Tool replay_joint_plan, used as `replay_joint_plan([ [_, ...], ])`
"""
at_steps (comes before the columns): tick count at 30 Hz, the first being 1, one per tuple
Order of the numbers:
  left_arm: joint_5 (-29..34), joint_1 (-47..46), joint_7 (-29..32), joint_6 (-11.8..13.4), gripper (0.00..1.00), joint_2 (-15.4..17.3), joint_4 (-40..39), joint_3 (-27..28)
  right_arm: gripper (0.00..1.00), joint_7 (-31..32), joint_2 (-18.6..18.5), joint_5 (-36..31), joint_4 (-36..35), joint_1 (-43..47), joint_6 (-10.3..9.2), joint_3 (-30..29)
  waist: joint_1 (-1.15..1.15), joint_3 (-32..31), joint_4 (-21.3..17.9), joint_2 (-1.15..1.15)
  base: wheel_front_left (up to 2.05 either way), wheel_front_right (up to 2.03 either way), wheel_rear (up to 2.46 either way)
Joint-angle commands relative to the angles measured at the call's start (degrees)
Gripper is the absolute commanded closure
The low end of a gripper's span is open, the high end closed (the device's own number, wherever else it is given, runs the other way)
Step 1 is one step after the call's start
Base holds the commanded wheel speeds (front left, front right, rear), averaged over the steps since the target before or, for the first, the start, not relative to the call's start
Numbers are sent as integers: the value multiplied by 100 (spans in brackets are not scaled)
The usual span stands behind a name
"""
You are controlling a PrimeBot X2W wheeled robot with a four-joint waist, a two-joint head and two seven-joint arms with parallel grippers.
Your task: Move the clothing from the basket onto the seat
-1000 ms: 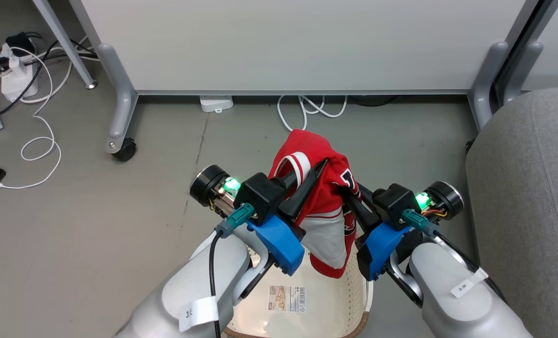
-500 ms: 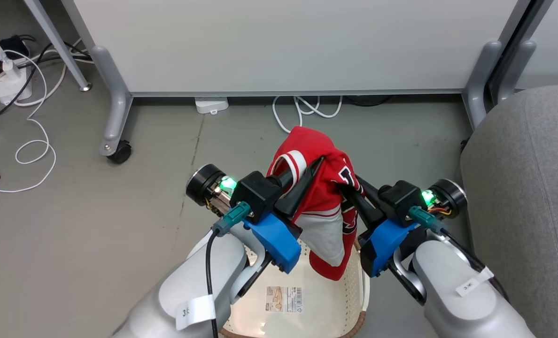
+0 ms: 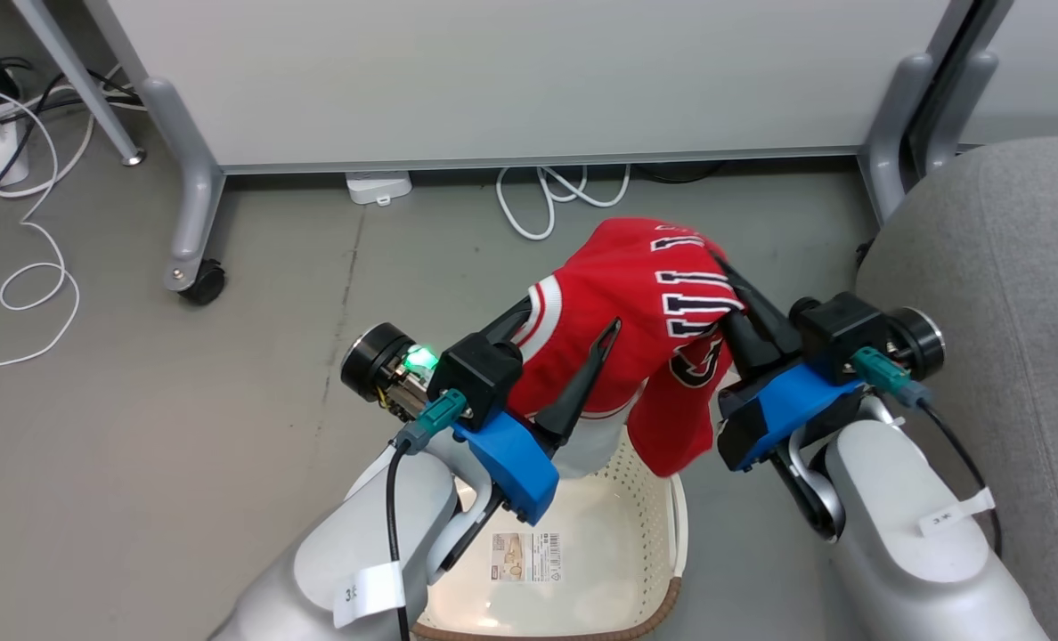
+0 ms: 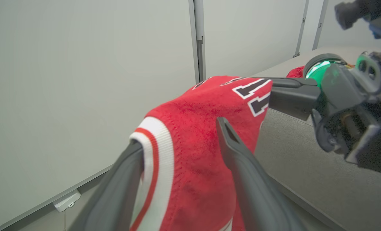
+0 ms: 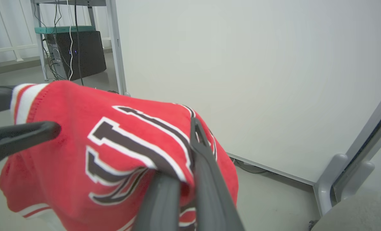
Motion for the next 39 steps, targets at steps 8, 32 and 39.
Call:
replay_joint_plan([
  [8, 41, 176, -25, 56, 0, 163, -66, 82, 100, -5, -37, -40, -435, 230, 1, -379, 0, 160, -398, 0, 0, 0, 0],
  [32, 299, 265, -23, 4, 0, 242, -514, -141, 100, -5, -92, -62, -1980, 1397, 1, -1623, 0, 394, -2038, 0, 0, 0, 0],
  [39, 339, 314, -23, -42, 0, 189, -508, -288, 100, -5, -53, -72, -2172, 1660, 1, -1909, 0, 443, -2249, 0, 0, 0, 0],
])
